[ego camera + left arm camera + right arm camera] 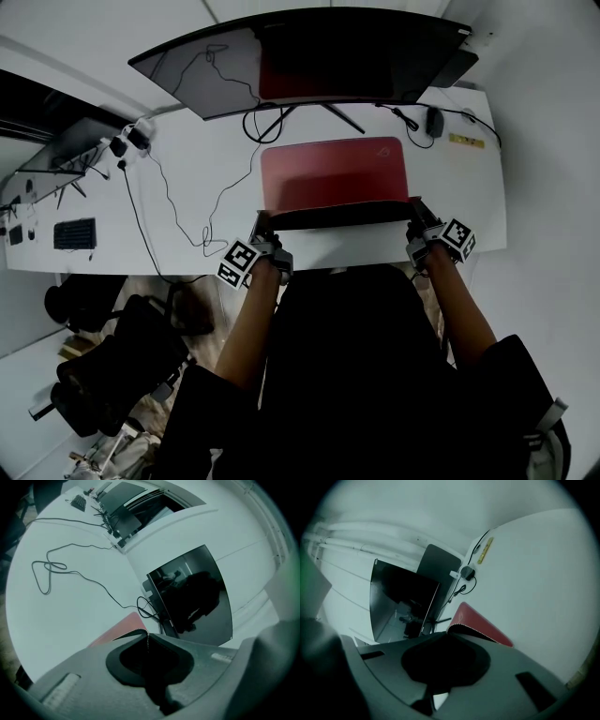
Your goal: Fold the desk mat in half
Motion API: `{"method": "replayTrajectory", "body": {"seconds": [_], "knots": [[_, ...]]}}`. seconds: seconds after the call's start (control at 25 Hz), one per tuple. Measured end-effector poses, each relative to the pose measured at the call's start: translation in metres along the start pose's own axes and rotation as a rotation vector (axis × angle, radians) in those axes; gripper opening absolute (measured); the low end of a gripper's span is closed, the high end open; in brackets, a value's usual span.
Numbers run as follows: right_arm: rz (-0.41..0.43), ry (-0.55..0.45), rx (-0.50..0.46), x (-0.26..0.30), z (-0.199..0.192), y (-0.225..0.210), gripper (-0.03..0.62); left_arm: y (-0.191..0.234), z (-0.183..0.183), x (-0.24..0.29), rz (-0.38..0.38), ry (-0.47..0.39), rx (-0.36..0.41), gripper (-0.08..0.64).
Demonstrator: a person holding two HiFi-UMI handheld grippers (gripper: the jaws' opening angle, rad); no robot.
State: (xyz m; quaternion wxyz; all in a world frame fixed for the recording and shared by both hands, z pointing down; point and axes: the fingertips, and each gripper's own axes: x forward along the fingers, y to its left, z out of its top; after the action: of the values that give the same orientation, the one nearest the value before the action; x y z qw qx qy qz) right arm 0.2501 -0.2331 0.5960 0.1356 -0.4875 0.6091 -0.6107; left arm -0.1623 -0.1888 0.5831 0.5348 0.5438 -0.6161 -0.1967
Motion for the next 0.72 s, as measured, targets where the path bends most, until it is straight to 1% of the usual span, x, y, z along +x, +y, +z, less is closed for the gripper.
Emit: {"method": "replayTrajectory", "body": {"seconds": [0.2,0.4,0.72], "knots": [[-0.013,-0.017,0.003,0.013,0.01,0.004,0.017,-0.004,0.008,0.018,0.011,0.016,0.004,0.031],[-0.024,-0.028,-0.002,0.029,0.023,0.011,0.015,-0.008,0.017,0.039,0.015,0.024,-0.035,0.031],[-0.047,-0.04,-0.005,0.056,0.036,0.013,0.017,-0.01,0.027,0.067,0.007,0.04,-0.05,0.031]]}}
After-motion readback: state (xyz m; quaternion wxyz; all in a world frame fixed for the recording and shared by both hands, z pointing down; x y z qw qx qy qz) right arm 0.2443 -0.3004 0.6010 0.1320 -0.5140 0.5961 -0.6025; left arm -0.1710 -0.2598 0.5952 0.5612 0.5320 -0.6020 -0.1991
